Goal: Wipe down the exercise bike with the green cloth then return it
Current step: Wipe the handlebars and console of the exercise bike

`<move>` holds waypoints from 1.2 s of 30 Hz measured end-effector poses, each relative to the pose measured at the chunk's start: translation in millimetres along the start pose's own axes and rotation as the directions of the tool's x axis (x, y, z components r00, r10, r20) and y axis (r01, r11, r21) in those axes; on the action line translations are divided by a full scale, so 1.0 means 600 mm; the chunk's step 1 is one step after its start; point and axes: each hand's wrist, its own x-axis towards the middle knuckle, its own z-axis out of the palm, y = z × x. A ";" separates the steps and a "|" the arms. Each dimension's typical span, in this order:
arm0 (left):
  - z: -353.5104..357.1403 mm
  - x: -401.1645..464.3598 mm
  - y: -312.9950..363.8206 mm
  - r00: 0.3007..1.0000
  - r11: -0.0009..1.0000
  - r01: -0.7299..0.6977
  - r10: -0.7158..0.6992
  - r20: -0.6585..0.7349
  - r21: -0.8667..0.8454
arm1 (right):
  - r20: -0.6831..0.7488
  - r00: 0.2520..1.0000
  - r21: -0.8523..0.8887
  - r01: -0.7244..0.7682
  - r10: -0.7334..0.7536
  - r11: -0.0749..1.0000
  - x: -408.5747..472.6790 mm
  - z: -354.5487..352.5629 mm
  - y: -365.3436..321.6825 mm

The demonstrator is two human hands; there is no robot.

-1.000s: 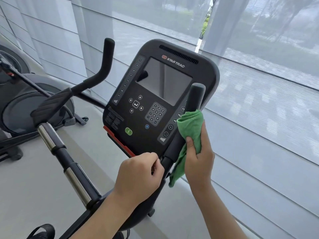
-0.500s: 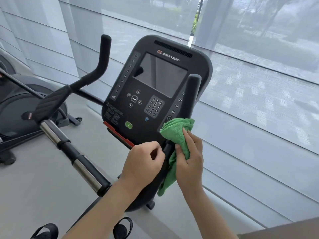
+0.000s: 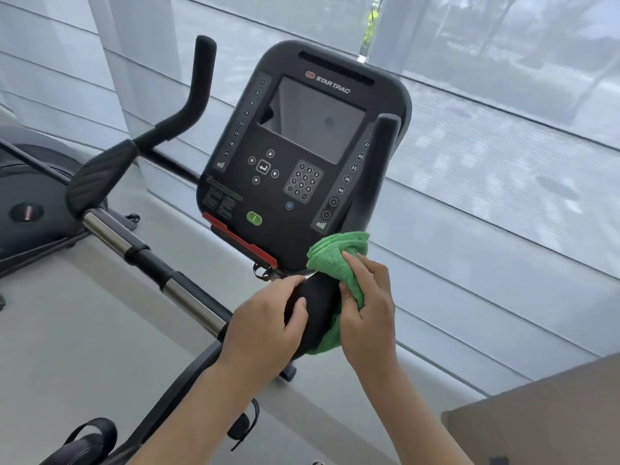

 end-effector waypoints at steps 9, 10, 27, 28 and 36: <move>0.001 -0.065 -0.023 0.991 0.990 -0.094 0.104 -0.082 0.109 | -0.052 0.999 -0.030 -0.018 0.016 0.999 -0.066 0.015 -0.013; 0.004 -0.073 -0.024 0.989 0.988 -0.103 0.114 -0.096 0.118 | -0.055 0.998 -0.041 -0.015 0.012 0.999 -0.071 0.015 -0.013; 0.033 -0.252 0.002 0.997 0.990 0.050 -0.042 -0.062 0.131 | 0.214 0.967 -0.090 0.159 -0.137 0.983 -0.165 -0.011 -0.002; 0.035 -0.267 0.006 0.995 0.990 0.087 -0.079 -0.067 0.111 | 0.248 0.959 -0.089 0.162 -0.136 0.983 -0.171 -0.014 -0.001; 0.013 -0.419 0.038 0.944 0.943 0.310 -0.289 -0.161 0.125 | 0.644 0.745 0.013 0.212 -0.171 0.977 -0.273 -0.040 0.051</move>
